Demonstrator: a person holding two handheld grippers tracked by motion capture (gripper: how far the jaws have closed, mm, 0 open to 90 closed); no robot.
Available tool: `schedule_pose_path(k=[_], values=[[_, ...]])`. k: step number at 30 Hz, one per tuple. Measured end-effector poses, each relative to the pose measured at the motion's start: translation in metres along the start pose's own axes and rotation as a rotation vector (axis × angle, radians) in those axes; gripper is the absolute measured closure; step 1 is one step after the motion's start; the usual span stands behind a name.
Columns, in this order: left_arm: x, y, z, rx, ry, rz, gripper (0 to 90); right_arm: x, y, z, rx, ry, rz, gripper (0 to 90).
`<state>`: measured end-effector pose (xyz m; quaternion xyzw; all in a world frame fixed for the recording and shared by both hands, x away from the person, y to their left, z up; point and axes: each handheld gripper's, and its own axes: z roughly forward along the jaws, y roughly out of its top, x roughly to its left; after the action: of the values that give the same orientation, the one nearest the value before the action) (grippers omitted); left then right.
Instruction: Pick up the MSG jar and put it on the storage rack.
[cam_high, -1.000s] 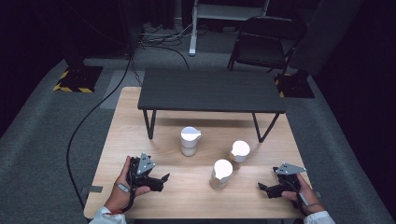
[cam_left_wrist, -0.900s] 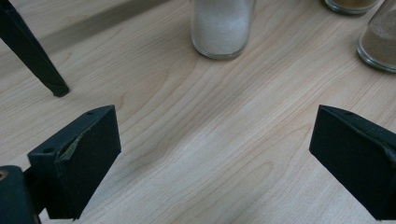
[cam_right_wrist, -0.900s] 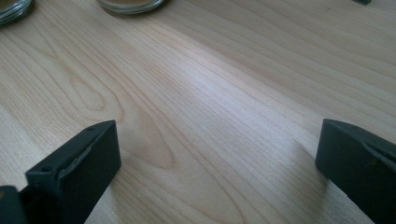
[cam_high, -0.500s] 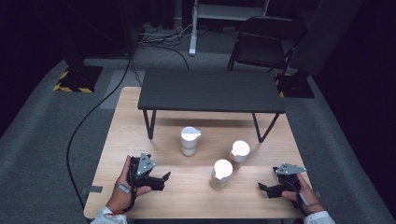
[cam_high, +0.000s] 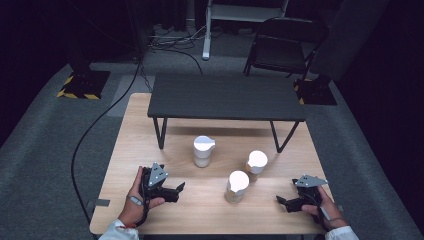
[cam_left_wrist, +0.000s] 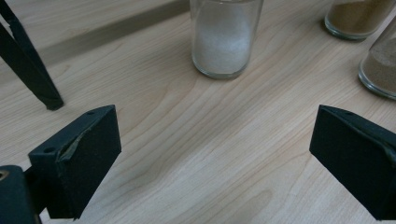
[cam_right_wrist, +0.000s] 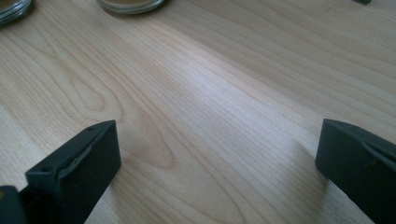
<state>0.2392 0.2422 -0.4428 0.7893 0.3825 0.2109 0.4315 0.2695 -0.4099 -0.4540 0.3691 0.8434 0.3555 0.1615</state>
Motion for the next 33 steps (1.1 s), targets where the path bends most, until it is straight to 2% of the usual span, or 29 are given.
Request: schedule_pose_path(k=[9,19,23,29,33], values=[[0.000,0.010,0.008,-0.013,-0.015,0.026,1.9,0.000,0.000,0.000,0.000,0.000,0.000,0.0],[0.006,0.020,0.018,-0.019,-0.040,0.011,1.9,0.000,0.000,0.000,0.000,0.000,0.000,0.0],[0.007,0.026,0.025,-0.016,-0.048,0.016,1.9,0.000,0.000,0.000,0.000,0.000,0.000,0.0],[0.009,0.032,0.035,-0.013,-0.065,0.002,2.0,0.000,0.000,0.000,0.000,0.000,0.000,0.0],[0.008,0.036,0.040,-0.007,-0.065,0.014,2.0,0.000,0.000,0.000,0.000,0.000,0.000,0.0]])
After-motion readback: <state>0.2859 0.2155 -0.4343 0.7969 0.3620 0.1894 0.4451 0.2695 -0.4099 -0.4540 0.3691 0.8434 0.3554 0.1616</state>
